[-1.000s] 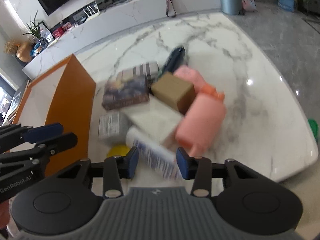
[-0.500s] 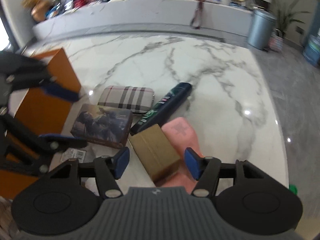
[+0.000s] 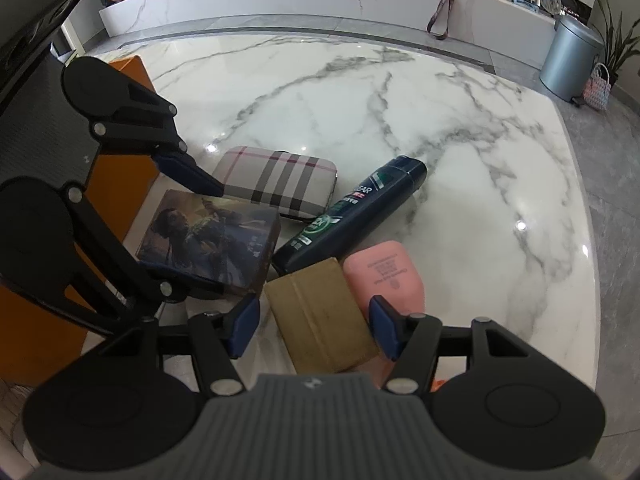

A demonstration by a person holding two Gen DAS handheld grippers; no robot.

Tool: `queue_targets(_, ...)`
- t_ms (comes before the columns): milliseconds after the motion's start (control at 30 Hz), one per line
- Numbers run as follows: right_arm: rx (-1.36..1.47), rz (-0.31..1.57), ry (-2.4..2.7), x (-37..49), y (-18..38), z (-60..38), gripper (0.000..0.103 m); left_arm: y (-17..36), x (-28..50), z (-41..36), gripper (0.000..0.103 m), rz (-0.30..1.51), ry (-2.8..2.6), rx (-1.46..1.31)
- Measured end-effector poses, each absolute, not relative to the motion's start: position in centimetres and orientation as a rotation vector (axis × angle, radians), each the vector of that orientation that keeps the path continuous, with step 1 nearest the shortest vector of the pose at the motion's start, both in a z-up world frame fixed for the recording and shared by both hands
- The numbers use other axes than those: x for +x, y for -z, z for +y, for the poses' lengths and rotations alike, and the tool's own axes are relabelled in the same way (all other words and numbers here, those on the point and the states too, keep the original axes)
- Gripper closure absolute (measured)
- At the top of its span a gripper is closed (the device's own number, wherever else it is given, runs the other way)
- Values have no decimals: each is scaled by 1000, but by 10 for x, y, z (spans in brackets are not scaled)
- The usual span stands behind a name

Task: Organize rigid objects
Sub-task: 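Grasp the dark picture-printed box with the left tool, then grasp the plaid case with the right tool while the left tool holds the picture box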

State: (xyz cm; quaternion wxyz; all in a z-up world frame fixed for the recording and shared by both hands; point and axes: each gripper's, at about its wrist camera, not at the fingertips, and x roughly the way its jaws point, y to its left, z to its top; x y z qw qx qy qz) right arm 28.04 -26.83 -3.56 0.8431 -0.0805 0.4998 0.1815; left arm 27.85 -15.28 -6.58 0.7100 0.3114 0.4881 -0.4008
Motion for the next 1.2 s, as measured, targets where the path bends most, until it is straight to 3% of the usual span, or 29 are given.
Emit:
queue_targets(300, -257, 1024, -491, 303, 29, -247, 48, 49, 291, -134, 34, 1087, 776, 642)
queue_targets(600, -547, 959, -753, 344, 42, -208, 49, 57, 310, -128, 33, 1096, 740, 733)
queue_targets(733, -654, 941, -857, 359, 45, -201, 48, 65, 321, -129, 38, 1108, 747, 803)
queue_targets(867, -723, 942, -915, 374, 46, -193, 36, 71, 324, -133, 38, 1102, 751, 904)
queue_targets(1000, -765, 984, -984, 389, 47, -189, 33, 79, 326, -134, 27, 1128, 755, 966)
queue_targets(1200, -838, 1078, -1019, 403, 57, -192, 37, 88, 344, -133, 27, 1236, 776, 954)
